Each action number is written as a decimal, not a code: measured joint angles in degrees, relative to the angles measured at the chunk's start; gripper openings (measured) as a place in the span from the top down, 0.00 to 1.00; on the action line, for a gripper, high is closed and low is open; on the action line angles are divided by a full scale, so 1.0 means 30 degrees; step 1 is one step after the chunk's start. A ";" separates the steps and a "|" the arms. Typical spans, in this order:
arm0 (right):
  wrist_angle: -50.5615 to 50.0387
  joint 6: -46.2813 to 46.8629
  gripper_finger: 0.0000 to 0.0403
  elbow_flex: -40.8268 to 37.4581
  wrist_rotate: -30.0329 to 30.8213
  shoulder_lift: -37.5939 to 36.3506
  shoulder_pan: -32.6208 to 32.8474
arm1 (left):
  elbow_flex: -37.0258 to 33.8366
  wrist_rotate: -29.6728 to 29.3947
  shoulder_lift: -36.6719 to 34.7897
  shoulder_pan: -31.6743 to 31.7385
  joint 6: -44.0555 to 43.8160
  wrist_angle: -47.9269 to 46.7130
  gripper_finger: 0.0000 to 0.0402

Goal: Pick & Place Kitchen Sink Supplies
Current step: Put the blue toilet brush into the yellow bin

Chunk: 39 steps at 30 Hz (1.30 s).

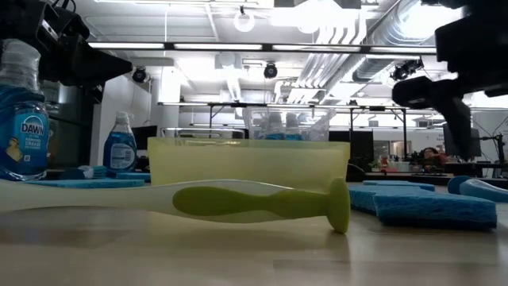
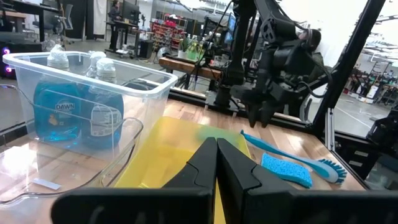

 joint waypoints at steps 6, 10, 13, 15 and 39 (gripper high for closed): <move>0.1795 -0.1983 0.53 -0.0845 0.0029 0.0000 0.0000 | 0.0000 0.0000 0.0005 0.0004 0.0000 0.0000 1.00; 0.3164 -0.3154 0.53 -0.1552 0.0045 0.0005 -0.0028 | 0.0000 0.0000 0.0001 0.0005 0.0002 0.0000 1.00; 0.4399 -0.3526 0.53 -0.2108 0.0230 0.0377 -0.0256 | 0.0000 0.0000 0.0001 0.0006 0.0001 0.0000 1.00; 0.4730 -0.3452 0.53 -0.2226 0.0474 0.0703 -0.0418 | 0.0000 0.0000 0.0005 -0.0001 0.0001 0.0000 1.00; 0.4946 -0.2871 0.74 -0.2177 0.0328 0.2324 -0.0612 | 0.0000 0.0000 0.0004 0.0005 0.0004 0.0000 1.00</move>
